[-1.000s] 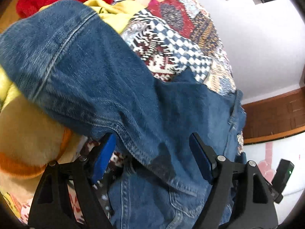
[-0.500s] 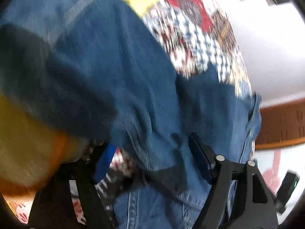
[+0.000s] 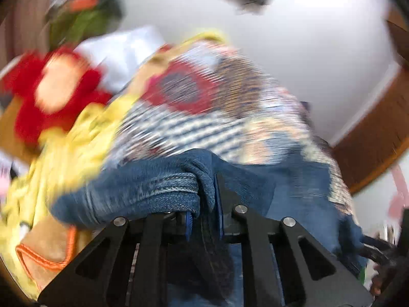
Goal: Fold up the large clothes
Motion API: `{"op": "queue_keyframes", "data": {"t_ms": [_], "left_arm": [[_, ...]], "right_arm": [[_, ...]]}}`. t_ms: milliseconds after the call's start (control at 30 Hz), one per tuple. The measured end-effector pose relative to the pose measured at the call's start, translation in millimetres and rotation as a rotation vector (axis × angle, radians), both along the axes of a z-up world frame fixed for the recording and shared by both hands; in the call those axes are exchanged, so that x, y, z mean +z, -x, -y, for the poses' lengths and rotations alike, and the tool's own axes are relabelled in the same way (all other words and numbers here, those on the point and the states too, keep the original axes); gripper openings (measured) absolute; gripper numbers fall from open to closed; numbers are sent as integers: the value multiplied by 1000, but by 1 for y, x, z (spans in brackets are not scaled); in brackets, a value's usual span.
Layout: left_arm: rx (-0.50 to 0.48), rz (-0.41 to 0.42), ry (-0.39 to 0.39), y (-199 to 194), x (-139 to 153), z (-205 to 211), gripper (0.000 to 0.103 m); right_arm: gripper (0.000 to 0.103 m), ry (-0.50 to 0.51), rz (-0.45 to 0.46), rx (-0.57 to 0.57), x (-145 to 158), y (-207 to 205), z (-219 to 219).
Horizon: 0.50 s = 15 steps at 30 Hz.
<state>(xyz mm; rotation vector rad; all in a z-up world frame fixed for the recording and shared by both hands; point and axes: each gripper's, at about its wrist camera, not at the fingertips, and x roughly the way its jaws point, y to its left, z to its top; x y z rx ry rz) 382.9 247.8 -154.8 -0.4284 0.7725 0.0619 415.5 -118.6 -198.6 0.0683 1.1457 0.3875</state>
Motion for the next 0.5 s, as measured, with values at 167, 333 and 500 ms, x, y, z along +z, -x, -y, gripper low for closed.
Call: {"op": "queue_keyframes", "data": {"t_ms": [167, 333, 500], "left_arm": [[-243, 83, -72, -17, 46, 95, 14], [-429, -39, -69, -31, 12, 177, 14], [-549, -222, -55, -26, -47, 226, 15]], "right_arm": [[103, -85, 2, -50, 13, 4, 24], [103, -71, 52, -69, 30, 17, 44], [103, -28, 69, -74, 34, 28, 62]]}}
